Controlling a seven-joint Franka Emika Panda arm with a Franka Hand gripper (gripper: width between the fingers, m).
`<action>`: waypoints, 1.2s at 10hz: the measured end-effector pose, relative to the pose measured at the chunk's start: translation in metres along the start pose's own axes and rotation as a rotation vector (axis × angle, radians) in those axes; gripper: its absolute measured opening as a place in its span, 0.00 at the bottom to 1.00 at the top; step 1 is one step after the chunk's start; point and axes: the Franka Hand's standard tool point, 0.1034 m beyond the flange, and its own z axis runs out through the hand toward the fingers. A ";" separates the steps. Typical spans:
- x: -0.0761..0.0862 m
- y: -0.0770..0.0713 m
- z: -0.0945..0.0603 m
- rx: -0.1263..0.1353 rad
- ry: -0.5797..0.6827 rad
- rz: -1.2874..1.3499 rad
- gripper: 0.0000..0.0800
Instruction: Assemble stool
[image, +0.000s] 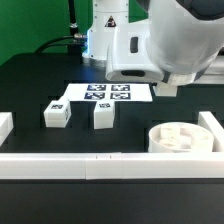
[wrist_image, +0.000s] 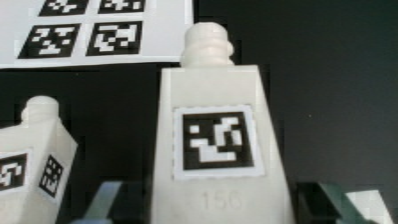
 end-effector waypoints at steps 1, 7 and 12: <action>-0.002 -0.001 -0.005 0.010 0.086 0.000 0.42; -0.005 -0.014 -0.048 0.060 0.492 0.002 0.42; 0.001 -0.038 -0.062 0.099 0.905 -0.024 0.42</action>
Offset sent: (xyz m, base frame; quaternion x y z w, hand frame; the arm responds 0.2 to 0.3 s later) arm 0.0075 0.0116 0.0452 0.0273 0.1013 0.0377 0.9938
